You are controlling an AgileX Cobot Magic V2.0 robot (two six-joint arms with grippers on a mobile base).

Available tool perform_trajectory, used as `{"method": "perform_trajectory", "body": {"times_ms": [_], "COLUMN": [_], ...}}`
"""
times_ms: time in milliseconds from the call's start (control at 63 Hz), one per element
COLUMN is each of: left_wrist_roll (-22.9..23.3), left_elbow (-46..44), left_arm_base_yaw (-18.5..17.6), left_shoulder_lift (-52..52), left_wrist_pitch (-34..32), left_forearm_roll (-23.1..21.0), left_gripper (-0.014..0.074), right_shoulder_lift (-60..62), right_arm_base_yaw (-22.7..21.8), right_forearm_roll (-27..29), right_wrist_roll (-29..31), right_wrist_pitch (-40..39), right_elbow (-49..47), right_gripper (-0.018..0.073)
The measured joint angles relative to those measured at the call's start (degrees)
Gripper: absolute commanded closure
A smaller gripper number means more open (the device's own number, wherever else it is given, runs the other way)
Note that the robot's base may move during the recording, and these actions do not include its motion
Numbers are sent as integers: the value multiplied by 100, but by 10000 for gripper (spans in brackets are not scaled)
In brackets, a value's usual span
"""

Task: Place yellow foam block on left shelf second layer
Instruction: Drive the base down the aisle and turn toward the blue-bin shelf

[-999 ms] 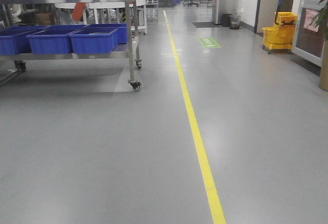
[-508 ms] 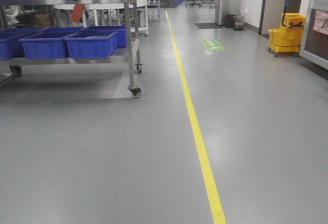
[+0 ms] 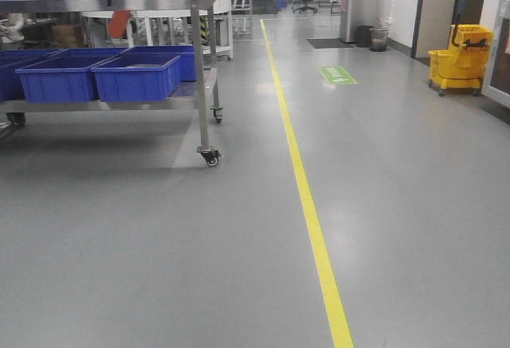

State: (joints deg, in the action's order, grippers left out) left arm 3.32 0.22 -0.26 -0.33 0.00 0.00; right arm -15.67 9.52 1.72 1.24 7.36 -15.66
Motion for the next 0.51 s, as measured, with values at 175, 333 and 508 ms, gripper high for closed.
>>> {"method": "perform_trajectory", "body": {"times_ms": [175, 333, 508], "left_wrist_roll": [0, 0, 0], "left_elbow": [0, 0, 0], "left_arm_base_yaw": [0, 0, 0], "left_shoulder_lift": [0, 0, 0], "left_wrist_pitch": [0, 0, 0], "left_forearm_roll": [0, 0, 0], "left_gripper": [472, 472, 472], "right_shoulder_lift": [0, 0, 0], "right_arm_base_yaw": [0, 0, 0], "right_forearm_roll": [0, 0, 0], "right_wrist_roll": [0, 0, 0], "right_wrist_pitch": [0, 0, 0], "right_elbow": [0, 0, 0], "right_gripper": [109, 109, 109]}}
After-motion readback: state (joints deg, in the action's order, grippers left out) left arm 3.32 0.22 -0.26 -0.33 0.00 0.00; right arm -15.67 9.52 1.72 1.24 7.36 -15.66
